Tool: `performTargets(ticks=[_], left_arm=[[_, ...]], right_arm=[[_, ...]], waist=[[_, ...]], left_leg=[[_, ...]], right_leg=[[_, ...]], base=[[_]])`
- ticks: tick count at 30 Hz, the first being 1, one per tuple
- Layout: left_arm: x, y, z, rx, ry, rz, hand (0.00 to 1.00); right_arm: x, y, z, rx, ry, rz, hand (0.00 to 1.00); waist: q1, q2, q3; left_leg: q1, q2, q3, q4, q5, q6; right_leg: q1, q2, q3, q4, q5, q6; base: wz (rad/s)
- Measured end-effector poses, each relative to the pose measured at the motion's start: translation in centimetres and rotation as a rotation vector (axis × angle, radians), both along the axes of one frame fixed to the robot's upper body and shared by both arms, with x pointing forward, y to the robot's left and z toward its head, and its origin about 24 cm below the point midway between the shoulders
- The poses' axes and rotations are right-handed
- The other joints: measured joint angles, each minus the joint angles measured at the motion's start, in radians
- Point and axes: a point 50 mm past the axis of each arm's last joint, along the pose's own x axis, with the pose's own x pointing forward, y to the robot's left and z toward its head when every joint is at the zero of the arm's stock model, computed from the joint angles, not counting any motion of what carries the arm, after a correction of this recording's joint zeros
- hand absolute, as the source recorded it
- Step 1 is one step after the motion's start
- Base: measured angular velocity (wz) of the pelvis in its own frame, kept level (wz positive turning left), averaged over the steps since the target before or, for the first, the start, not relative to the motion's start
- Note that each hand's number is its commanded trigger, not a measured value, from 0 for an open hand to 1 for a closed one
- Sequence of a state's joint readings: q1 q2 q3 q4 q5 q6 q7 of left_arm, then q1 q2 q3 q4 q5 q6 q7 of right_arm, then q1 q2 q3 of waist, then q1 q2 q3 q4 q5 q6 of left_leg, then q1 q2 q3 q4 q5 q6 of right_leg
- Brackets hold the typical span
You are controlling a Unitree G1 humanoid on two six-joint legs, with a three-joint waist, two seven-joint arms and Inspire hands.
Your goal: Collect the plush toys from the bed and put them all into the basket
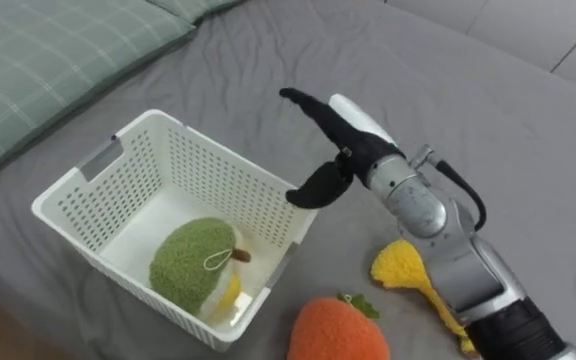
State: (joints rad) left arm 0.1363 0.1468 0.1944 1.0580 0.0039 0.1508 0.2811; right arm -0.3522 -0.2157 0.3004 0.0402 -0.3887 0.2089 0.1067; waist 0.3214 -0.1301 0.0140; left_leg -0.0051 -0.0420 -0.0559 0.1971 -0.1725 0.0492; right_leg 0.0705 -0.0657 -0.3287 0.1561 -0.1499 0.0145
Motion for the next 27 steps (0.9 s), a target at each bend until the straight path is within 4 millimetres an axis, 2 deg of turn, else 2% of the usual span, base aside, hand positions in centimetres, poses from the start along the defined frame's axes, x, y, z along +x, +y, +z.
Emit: performTargets(ticks=[3,4,6,7,11,13,14,17,22,23,27], left_arm=[[-1.1,0.0,-0.1,-0.007,0.008,0.044,0.00],[-1.5,0.0,-0.1,0.001,0.011,0.053,0.00],[-2.3,0.1,-0.1,0.014,0.012,0.062,0.00],[-2.8,0.2,-0.1,0.020,0.013,0.081,0.00],[-3.3,0.1,0.0,0.036,0.008,0.106,0.00],[-3.6,-0.1,-0.1,0.038,0.009,0.110,0.00],[-3.5,0.0,-0.1,0.039,0.006,0.111,0.00],[-3.2,0.0,0.0,0.037,-0.009,0.108,0.00],[-2.8,0.0,0.0,0.020,-0.031,0.099,0.00],[-2.8,0.0,0.0,0.016,-0.031,0.100,0.00],[-2.4,-0.2,0.0,-0.001,-0.047,0.119,0.00]], right_arm=[[-0.3,-1.4,1.1,0.100,-0.084,-0.085,0.00],[-0.8,-2.2,1.2,0.168,-0.101,-0.114,0.00],[-1.3,-3.4,1.2,0.251,-0.115,-0.163,0.00],[-1.5,-4.1,1.0,0.284,-0.122,-0.200,0.00],[-2.7,-7.0,-0.5,0.349,-0.098,-0.333,0.00],[-3.3,-8.4,-1.4,0.378,-0.074,-0.405,0.00],[-3.4,-8.8,-1.6,0.388,-0.070,-0.423,0.00],[-3.7,-10.6,-2.5,0.421,-0.046,-0.519,0.00],[-4.2,-12.3,-5.9,0.411,0.088,-0.617,0.00],[-4.3,-12.5,-6.4,0.407,0.108,-0.623,0.00],[-5.3,-13.4,-10.2,0.372,0.287,-0.675,0.00]], waist=[[-0.038,0.019,-0.0094],[-0.057,0.027,-0.0087],[-0.085,0.033,-0.0136],[-0.102,0.037,-0.0125],[-0.135,0.049,-0.0105],[-0.180,0.056,-0.0107],[-0.188,0.060,-0.0088],[-0.207,0.073,-0.0123],[-0.237,0.066,-0.0142],[-0.239,0.064,-0.0138],[-0.238,0.051,-0.0131]], left_leg=[[0.026,0.002,0.028,-0.012,0.002,0.003],[0.035,0.002,0.031,-0.019,0.002,0.004],[0.047,0.004,0.042,-0.032,0.003,0.006],[0.053,0.007,0.054,-0.037,0.002,0.007],[0.068,0.013,0.083,-0.045,0.000,0.007],[0.069,0.013,0.089,-0.044,0.000,0.008],[0.069,0.013,0.091,-0.044,0.000,0.008],[0.070,0.013,0.106,-0.046,-0.001,0.009],[0.079,0.014,0.113,-0.047,-0.001,0.010],[0.082,0.014,0.113,-0.047,-0.001,0.010],[0.085,0.014,0.109,-0.048,-0.004,0.010]], right_leg=[[0.006,0.002,0.025,-0.003,0.002,0.003],[0.014,0.001,0.025,-0.003,0.004,0.005],[0.019,0.000,0.033,-0.003,0.004,0.005],[0.020,0.001,0.049,-0.003,0.004,0.005],[0.016,0.001,0.074,0.003,0.006,0.004],[0.011,0.000,0.080,0.014,0.006,0.004],[0.011,0.001,0.081,0.014,0.006,0.004],[0.003,0.005,0.096,0.017,0.006,0.004],[0.006,0.008,0.105,0.019,0.006,0.004],[0.008,0.008,0.106,0.019,0.006,0.004],[0.013,0.009,0.106,0.017,0.006,0.005]], base=[[-0.20],[-0.18],[-0.15],[-0.25],[-0.25],[-0.08],[-0.09],[-0.14],[-0.04],[0.00],[0.00]])
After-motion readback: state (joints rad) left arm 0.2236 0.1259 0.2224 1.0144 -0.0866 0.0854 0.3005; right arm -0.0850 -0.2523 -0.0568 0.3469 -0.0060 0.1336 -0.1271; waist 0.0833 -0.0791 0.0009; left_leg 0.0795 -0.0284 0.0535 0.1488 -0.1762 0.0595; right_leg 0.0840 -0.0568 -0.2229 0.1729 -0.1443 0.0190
